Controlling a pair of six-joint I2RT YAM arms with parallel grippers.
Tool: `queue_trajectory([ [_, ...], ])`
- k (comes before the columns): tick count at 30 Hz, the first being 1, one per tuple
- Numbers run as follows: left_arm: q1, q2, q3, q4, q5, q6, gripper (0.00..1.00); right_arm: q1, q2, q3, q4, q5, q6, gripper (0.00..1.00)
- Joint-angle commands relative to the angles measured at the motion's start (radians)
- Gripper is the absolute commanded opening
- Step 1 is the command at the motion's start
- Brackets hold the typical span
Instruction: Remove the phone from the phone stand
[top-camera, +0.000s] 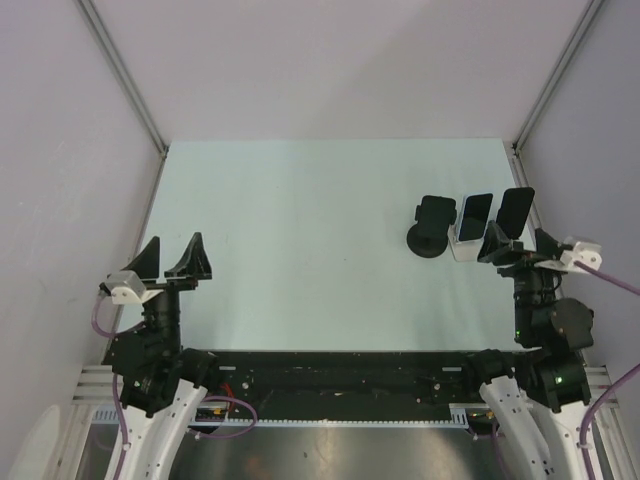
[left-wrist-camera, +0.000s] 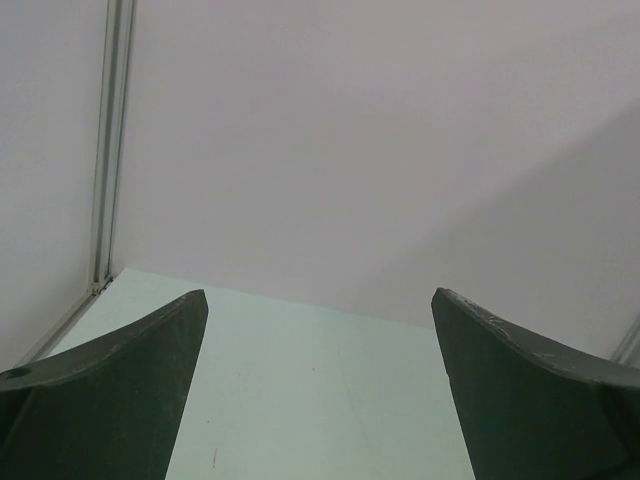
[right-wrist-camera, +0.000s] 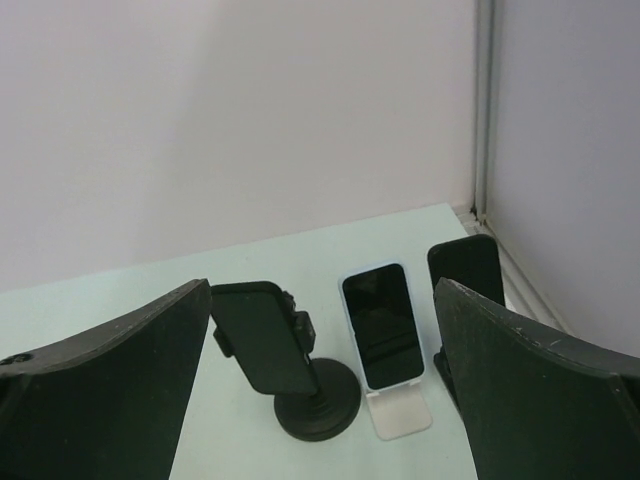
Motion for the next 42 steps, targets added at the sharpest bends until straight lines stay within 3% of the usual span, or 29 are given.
queue_trajectory([
  [1,0.008,-0.012,0.049,-0.066,0.078,-0.053,1.00,0.003,0.175,0.122,-0.092,-0.072,0.031,1.00],
  [9,0.007,-0.012,0.045,-0.106,0.127,-0.071,1.00,0.003,0.471,0.316,-0.232,-0.012,0.171,1.00],
  [17,-0.009,0.007,0.042,-0.117,0.112,-0.036,1.00,0.034,0.779,0.460,-0.295,-0.054,0.176,1.00],
  [22,-0.032,0.008,0.042,-0.118,0.094,-0.024,1.00,0.167,0.886,0.491,-0.253,0.179,0.164,1.00],
  [29,-0.053,0.014,0.042,-0.124,0.084,-0.013,1.00,0.218,1.041,0.557,-0.258,0.363,0.223,1.00],
  [42,-0.068,0.016,0.043,-0.129,0.078,-0.004,1.00,0.276,1.146,0.561,-0.244,0.394,0.289,1.00],
])
